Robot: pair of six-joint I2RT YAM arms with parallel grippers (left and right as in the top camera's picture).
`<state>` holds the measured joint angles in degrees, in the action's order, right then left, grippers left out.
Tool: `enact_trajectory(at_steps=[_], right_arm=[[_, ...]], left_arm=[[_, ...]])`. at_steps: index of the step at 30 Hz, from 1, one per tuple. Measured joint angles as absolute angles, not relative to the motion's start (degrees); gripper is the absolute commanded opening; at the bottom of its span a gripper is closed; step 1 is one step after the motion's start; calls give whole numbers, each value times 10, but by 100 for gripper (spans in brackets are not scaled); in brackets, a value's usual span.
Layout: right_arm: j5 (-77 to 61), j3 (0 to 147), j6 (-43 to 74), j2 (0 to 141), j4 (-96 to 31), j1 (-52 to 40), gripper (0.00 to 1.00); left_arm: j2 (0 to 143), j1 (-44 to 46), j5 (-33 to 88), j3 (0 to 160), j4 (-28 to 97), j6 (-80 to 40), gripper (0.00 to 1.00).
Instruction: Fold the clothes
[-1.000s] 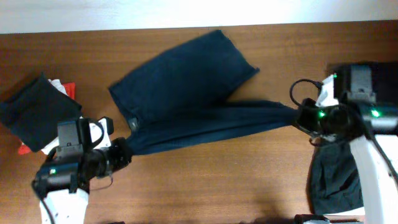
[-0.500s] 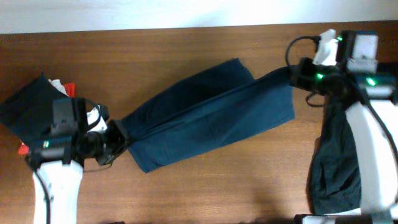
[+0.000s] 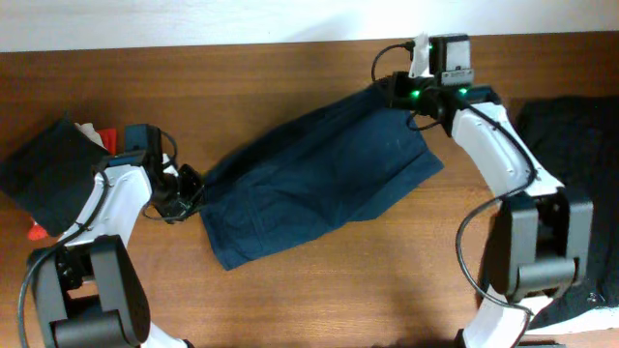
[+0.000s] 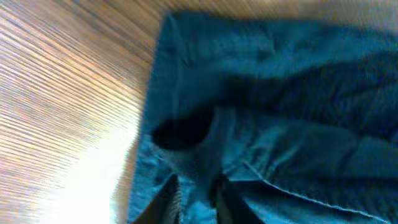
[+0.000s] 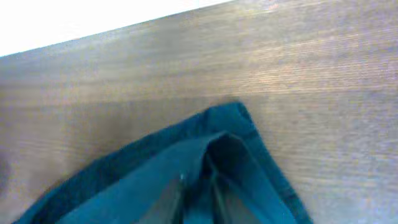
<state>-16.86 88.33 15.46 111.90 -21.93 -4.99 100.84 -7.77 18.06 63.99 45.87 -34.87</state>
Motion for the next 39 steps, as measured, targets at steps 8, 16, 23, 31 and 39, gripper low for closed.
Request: enact_trajectory(at_steps=[8,16,23,31,39], right_arm=[[-141,891,128,1127,-340,-25,32],[-137,814,7,1128,-406,-34,31],[-59,739,44,1140,-423,-36,18],[11,737,184,1138,-578,-37,22],[24,929,193,1141,-731,-37,22]], left_arm=[[1009,-133,191,651,399,-356,79],[1008,-93,229,653,513,-217,79],[1008,-59,203,569,459,-185,84],[1008,-59,222,567,381,-166,96],[1008,-30,262,544,348,-81,52]])
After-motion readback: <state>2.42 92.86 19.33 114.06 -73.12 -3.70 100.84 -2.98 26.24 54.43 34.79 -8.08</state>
